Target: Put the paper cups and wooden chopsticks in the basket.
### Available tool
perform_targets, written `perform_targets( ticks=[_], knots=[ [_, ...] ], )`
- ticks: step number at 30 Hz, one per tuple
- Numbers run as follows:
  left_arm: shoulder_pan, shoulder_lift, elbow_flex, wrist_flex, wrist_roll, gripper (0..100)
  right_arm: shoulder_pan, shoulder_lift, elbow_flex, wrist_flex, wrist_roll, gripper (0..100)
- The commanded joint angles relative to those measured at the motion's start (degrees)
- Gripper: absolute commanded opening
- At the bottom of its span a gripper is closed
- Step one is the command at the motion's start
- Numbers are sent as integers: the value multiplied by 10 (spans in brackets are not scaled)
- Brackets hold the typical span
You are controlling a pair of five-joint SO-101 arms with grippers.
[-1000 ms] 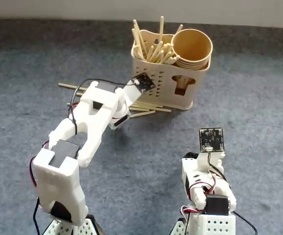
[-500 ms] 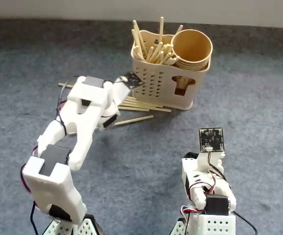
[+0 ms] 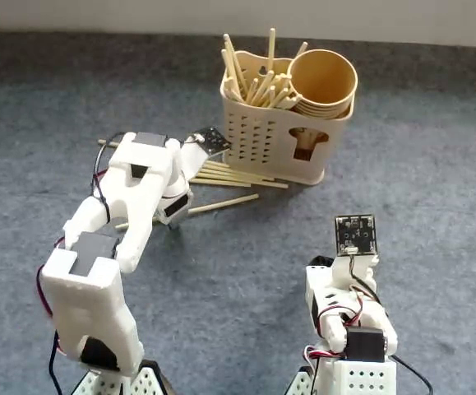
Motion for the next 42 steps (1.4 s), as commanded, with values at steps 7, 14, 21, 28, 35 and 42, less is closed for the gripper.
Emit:
perform_targets(
  ticks=[7,14,21,28,35,42],
  knots=[
    [8,36,-51,55,-9,7,6,-7,55,-11,7,5],
    [8,18,-47,133,-26,5,6,-7,55,-11,7,5],
    [31,-135,69,132,-33,5,6,-7,55,-11,7,5],
    [75,-294,159,128,-31,5,6,-7,55,-11,7,5],
    [74,-396,170,129,-30,5,6,-7,55,-11,7,5],
    [77,-481,166,125,19,5,6,-7,55,-11,7,5]
  ],
)
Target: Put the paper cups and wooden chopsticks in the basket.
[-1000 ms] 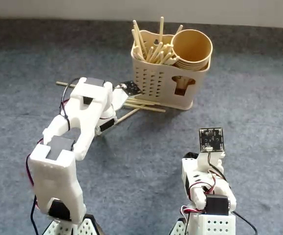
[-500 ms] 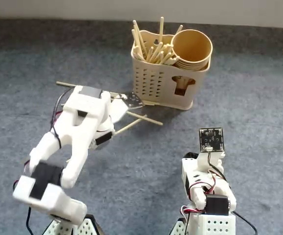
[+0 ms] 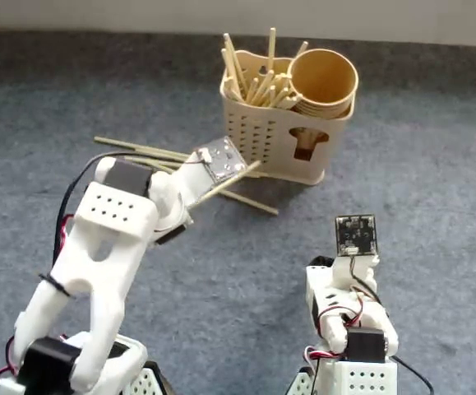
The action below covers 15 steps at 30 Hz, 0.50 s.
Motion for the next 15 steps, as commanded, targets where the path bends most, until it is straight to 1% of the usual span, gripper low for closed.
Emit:
perform_targets(
  ticks=[1,6,15],
  knots=[
    [11,-75,-7,-2,48,5,6,-7,55,-11,7,5],
    [9,-152,-7,-55,98,6,6,-7,55,-11,7,5],
    [11,-255,-7,-136,164,6,6,-7,56,-11,7,5]
  ],
)
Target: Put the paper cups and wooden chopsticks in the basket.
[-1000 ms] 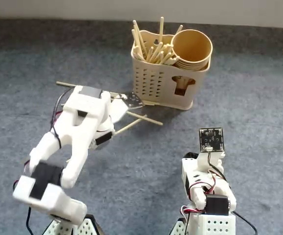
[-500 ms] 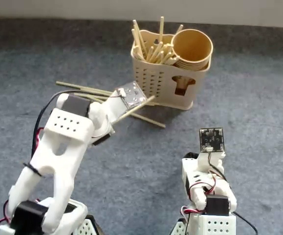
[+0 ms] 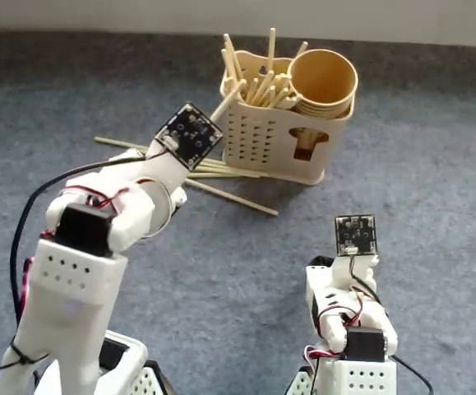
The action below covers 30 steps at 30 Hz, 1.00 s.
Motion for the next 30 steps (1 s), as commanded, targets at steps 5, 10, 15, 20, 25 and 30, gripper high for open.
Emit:
perform_targets(
  ticks=[5,10,15,20,25,30],
  knots=[
    [10,-53,-8,-117,68,6,6,-7,56,-11,7,5],
    [11,-53,-5,-212,108,6,6,-7,56,-11,7,5],
    [11,-53,-5,-312,156,6,6,-7,56,-11,7,5],
    [42,-52,-3,-375,167,6,6,-7,56,-11,7,5],
    [97,-52,-4,-467,164,6,6,-7,56,-11,7,5],
    [130,-15,-15,-556,166,6,6,-7,56,-11,7,5]
  ],
)
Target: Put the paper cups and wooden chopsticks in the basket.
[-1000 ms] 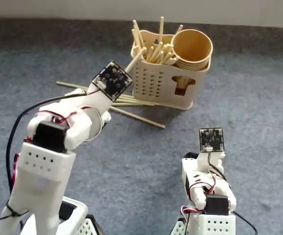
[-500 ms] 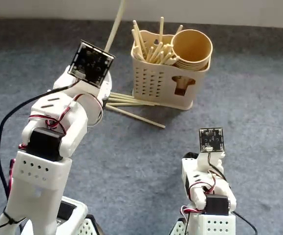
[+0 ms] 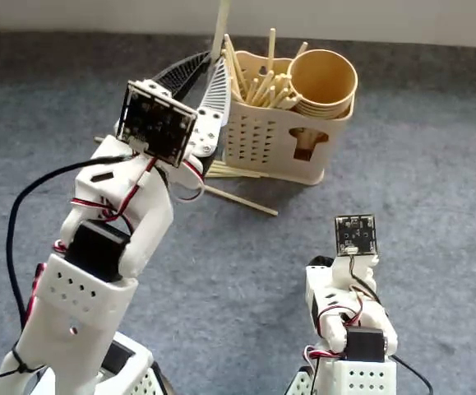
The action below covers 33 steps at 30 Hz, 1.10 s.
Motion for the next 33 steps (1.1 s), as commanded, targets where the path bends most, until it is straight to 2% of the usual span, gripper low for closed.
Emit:
perform_targets(
  ticks=[1,10,15,21,30,33],
  knots=[
    [35,35,-24,-69,4,6,6,-7,56,-11,7,5],
    [42,204,-130,-70,10,6,6,-7,56,-11,7,5],
    [22,266,-176,-70,58,6,6,-7,56,-11,7,5],
    [-21,277,-197,-70,93,6,6,-7,56,-11,7,5],
    [-55,282,-196,-70,99,6,6,-7,56,-11,7,5],
    [-72,283,-200,-70,158,6,6,-7,56,-11,7,5]
  ],
)
